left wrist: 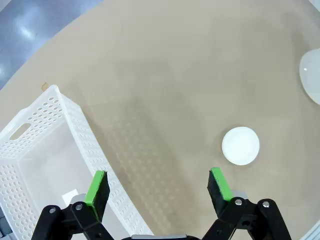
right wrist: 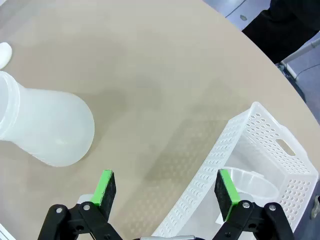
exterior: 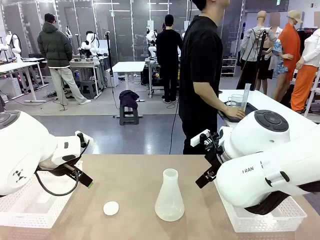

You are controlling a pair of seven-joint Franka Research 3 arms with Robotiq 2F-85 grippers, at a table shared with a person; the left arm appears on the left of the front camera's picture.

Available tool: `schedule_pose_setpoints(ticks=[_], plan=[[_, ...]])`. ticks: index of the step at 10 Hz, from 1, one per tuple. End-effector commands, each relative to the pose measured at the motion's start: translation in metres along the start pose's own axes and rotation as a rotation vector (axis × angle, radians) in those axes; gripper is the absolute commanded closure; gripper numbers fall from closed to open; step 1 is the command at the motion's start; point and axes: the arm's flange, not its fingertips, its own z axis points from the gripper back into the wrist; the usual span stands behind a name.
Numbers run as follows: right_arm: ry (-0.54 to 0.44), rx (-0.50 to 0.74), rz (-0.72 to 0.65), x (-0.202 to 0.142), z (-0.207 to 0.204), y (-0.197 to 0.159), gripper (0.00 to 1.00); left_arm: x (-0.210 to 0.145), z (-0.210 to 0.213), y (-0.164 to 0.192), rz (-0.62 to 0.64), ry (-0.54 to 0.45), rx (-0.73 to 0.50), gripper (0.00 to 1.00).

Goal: Prepare the solutions needed for the experiment.
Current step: Pick up the Plastic Funnel and insert it into the Big flask.

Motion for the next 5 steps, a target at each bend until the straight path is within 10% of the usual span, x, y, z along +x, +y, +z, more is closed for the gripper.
schedule_pose_setpoints(ticks=[1,5], plan=[[0.0,0.0,0.0,0.0,0.0,0.0,0.0,0.0001,0.0,-0.0003,-0.001,0.0,0.0,0.0],[0.0,0.0,0.0,0.0,0.0,0.0,0.0,0.0001,0.0,-0.0003,-0.001,0.0,0.0,0.0]])
